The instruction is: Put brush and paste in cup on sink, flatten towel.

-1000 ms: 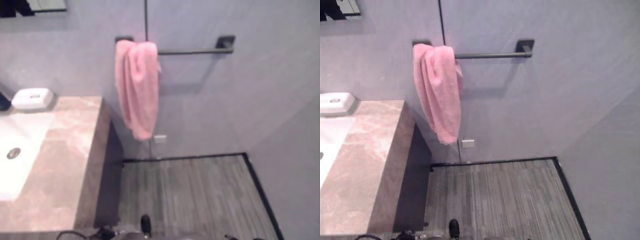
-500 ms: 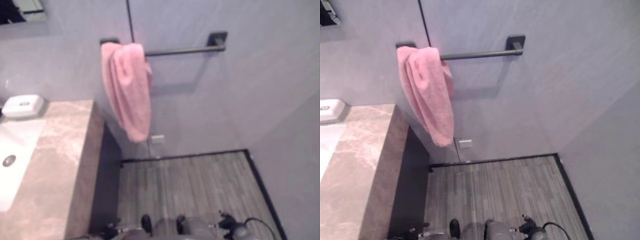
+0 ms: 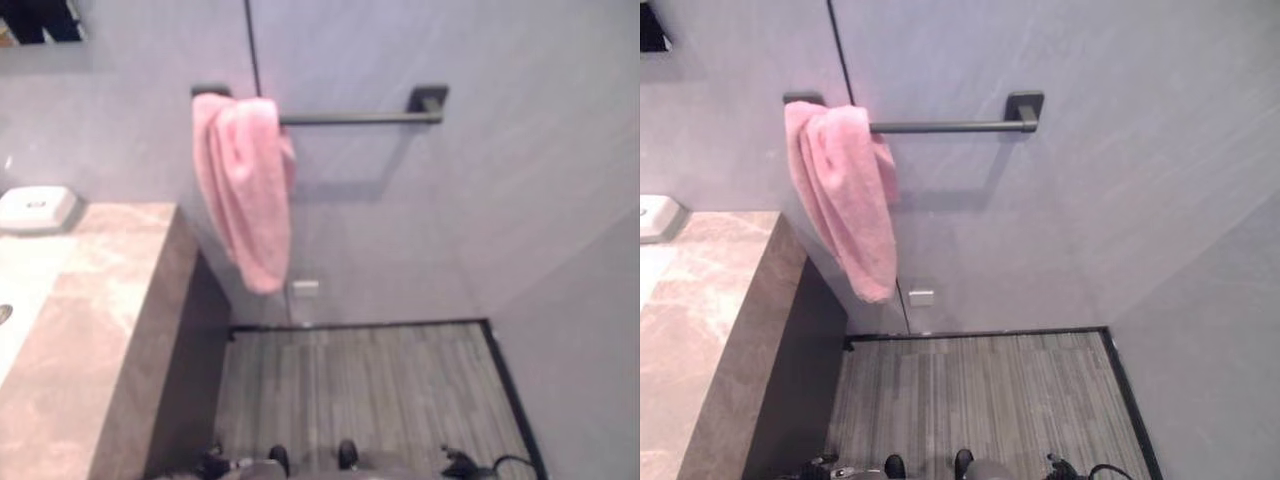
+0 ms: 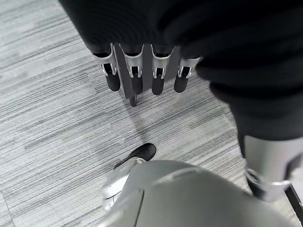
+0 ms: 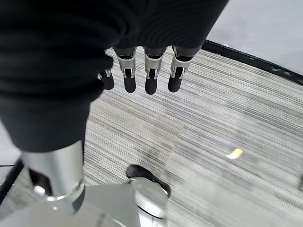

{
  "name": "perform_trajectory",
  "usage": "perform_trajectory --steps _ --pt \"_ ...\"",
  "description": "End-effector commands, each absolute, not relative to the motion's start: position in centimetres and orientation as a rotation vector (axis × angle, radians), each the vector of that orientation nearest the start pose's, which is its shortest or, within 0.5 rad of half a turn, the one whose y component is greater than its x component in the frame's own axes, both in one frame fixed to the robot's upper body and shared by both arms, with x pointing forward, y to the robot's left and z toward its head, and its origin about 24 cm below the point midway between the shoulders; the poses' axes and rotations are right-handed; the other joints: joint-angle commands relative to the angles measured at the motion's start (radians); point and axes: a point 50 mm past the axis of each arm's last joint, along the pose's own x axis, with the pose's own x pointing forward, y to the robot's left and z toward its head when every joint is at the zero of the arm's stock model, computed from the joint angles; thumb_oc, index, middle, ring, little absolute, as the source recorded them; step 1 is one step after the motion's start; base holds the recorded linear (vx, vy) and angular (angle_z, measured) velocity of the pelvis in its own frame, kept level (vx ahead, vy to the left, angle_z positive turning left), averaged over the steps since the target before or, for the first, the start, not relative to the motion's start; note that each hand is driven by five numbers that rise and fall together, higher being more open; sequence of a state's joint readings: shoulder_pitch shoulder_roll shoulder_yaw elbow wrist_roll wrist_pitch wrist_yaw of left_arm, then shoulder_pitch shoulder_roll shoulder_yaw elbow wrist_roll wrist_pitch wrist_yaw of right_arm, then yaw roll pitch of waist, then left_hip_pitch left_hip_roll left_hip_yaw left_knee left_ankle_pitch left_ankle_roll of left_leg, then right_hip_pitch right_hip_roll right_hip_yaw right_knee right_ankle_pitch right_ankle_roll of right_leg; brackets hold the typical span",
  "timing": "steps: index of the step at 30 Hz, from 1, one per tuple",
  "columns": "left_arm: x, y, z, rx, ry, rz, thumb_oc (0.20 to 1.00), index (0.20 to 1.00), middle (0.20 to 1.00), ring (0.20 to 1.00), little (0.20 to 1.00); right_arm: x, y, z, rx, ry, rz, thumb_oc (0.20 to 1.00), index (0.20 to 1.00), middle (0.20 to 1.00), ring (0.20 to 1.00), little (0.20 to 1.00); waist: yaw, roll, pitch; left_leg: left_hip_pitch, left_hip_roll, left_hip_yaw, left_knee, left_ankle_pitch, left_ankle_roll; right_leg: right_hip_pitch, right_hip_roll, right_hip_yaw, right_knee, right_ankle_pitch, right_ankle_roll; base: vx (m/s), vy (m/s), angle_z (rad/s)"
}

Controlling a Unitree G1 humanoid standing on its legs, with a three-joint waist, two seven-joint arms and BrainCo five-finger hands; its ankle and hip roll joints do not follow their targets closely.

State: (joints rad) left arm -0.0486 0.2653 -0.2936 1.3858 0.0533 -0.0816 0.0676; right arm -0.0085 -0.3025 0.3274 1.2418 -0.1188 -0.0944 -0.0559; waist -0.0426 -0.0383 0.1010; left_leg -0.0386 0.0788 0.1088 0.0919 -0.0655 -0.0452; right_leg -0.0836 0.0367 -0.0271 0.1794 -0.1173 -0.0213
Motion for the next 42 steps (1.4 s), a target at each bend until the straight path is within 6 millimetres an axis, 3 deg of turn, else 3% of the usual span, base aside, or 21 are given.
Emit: perform_trajectory --steps 1,3,4,5,8,11,19,25,30,33,34,35,37,39,40,42 --pt "10.8 26.4 -15.0 0.545 1.172 0.024 1.000 1.000 1.000 1.000 1.000 10.4 -25.0 -15.1 -0.634 1.099 0.149 1.000 1.000 1.000 1.000 1.000 -0.021 -0.057 0.024 0.031 0.035 -0.063 0.022 0.005 -0.004 -0.020 -0.018 0.043 0.018 0.004 0.062 0.08 -0.548 0.15" --pt "11.6 26.2 -14.8 0.556 1.146 0.027 1.000 1.000 1.000 1.000 1.000 10.1 -25.6 -15.1 -0.633 1.113 0.119 1.000 1.000 1.000 1.000 1.000 -0.039 -0.060 0.029 0.015 0.054 0.001 0.037 0.027 -0.002 -0.005 -0.015 0.018 0.013 0.000 0.048 0.06 -0.541 0.44" --pt "11.7 26.0 -14.8 0.544 1.143 0.035 1.000 1.000 1.000 1.000 1.000 10.0 -26.0 -15.0 -0.633 1.118 0.098 1.000 1.000 1.000 1.000 1.000 -0.054 -0.057 0.027 0.007 0.060 0.069 0.040 0.021 0.006 0.001 -0.018 0.003 0.002 0.000 0.047 0.03 -0.345 0.63" --pt "12.0 25.8 -14.8 0.530 1.134 0.041 1.000 1.000 1.000 1.000 1.000 9.9 -26.4 -14.9 -0.636 1.127 0.081 1.000 1.000 1.000 1.000 1.000 -0.055 -0.053 0.027 -0.007 0.045 0.085 0.061 0.012 0.008 0.008 -0.019 -0.004 -0.007 0.003 0.043 0.03 -0.267 0.63" --pt "11.8 25.4 -15.0 0.529 1.135 0.022 1.000 1.000 1.000 1.000 1.000 9.2 -27.2 -14.9 -0.651 1.162 0.062 1.000 1.000 1.000 1.000 1.000 -0.051 -0.037 0.023 -0.032 -0.026 0.022 0.064 -0.011 0.010 0.025 -0.010 0.005 -0.036 0.014 0.054 0.05 -0.163 0.24" --pt "11.5 24.8 -15.2 0.524 1.138 -0.001 1.000 1.000 1.000 1.000 1.000 8.5 -27.7 -14.9 -0.648 1.195 0.042 1.000 1.000 1.000 1.000 1.000 -0.053 -0.019 0.016 -0.042 -0.071 -0.011 0.005 0.010 0.018 0.038 -0.002 0.018 -0.067 0.023 0.056 0.06 -0.072 0.00" --pt "10.9 24.3 -15.5 0.533 1.157 -0.034 1.000 1.000 1.000 1.000 1.000 8.4 -27.2 -15.1 -0.630 1.201 0.046 1.000 1.000 1.000 1.000 1.000 -0.061 0.009 0.019 -0.035 -0.097 -0.026 -0.077 0.056 0.026 0.054 0.006 0.038 -0.067 0.016 0.057 0.09 0.045 -0.09" --pt "9.9 24.1 -15.8 0.536 1.181 -0.057 1.000 1.000 1.000 1.000 1.000 8.5 -26.6 -15.4 -0.615 1.209 0.064 1.000 1.000 1.000 1.000 1.000 -0.046 0.019 0.016 -0.026 -0.123 -0.024 -0.026 -0.012 0.066 0.073 -0.019 0.078 -0.040 0.003 0.088 0.16 0.228 -0.21" --pt "10.1 24.5 -15.7 0.571 1.174 -0.080 1.000 1.000 1.000 1.000 1.000 10.0 -25.6 -15.3 -0.587 1.161 0.067 1.000 1.000 1.000 1.000 1.000 -0.037 0.027 0.020 -0.017 -0.139 0.010 0.002 -0.059 0.098 0.033 -0.043 0.105 0.068 0.012 0.130 0.12 0.271 -0.27" --pt "10.2 25.0 -15.5 0.580 1.177 -0.074 1.000 1.000 1.000 1.000 1.000 10.7 -25.0 -15.2 -0.568 1.132 0.073 1.000 1.000 1.000 1.000 1.000 -0.038 0.020 0.035 0.008 -0.149 0.025 0.003 -0.075 0.116 -0.041 -0.059 0.092 0.224 0.082 0.159 0.07 0.253 -0.22" --pt "10.2 25.2 -15.5 0.584 1.175 -0.069 1.000 1.000 1.000 1.000 1.000 11.3 -24.7 -15.1 -0.556 1.106 0.069 1.000 1.000 1.000 1.000 1.000 -0.045 0.017 0.052 0.029 -0.156 0.024 -0.004 -0.079 0.127 -0.091 -0.057 0.083 0.329 0.120 0.161 0.07 0.283 -0.27" --pt "10.2 25.3 -15.4 0.588 1.175 -0.070 1.000 1.000 1.000 1.000 1.000 11.6 -24.5 -15.0 -0.547 1.088 0.069 1.000 1.000 1.000 1.000 1.000 -0.050 0.016 0.061 0.041 -0.158 0.030 -0.009 -0.082 0.132 -0.115 -0.055 0.068 0.373 0.122 0.158 0.06 0.209 -0.23" --pt "10.1 25.2 -15.5 0.590 1.179 -0.078 1.000 1.000 1.000 1.000 1.000 11.5 -24.4 -15.1 -0.545 1.086 0.070 1.000 1.000 1.000 1.000 1.000 -0.051 0.017 0.064 0.051 -0.162 0.030 -0.012 -0.085 0.134 -0.124 -0.054 0.061 0.388 0.117 0.157 0.07 0.109 -0.14" --pt "10.3 25.2 -15.5 0.603 1.176 -0.093 1.000 1.000 1.000 1.000 1.000 11.2 -24.3 -15.2 -0.535 1.092 0.076 1.000 1.000 1.000 1.000 1.000 -0.063 0.016 0.063 0.065 -0.171 0.017 -0.016 -0.085 0.130 -0.142 -0.008 0.096 0.352 0.090 0.147 0.13 0.102 -0.01" --pt "10.3 25.2 -15.4 0.605 1.174 -0.090 1.000 1.000 1.000 1.000 1.000 11.1 -24.2 -15.2 -0.531 1.090 0.075 1.000 1.000 1.000 1.000 1.000 -0.056 0.019 0.058 0.066 -0.168 0.021 -0.015 -0.085 0.126 -0.135 -0.012 0.085 0.230 0.074 0.132 0.11 0.051 0.11" --pt "10.3 25.1 -15.4 0.601 1.172 -0.091 1.000 1.000 1.000 1.000 1.000 11.1 -24.2 -15.2 -0.537 1.091 0.079 1.000 1.000 1.000 1.000 1.000 -0.054 0.024 0.061 0.064 -0.165 0.018 -0.009 -0.086 0.124 -0.140 -0.014 0.084 0.184 0.081 0.130 0.08 0.000 0.08"
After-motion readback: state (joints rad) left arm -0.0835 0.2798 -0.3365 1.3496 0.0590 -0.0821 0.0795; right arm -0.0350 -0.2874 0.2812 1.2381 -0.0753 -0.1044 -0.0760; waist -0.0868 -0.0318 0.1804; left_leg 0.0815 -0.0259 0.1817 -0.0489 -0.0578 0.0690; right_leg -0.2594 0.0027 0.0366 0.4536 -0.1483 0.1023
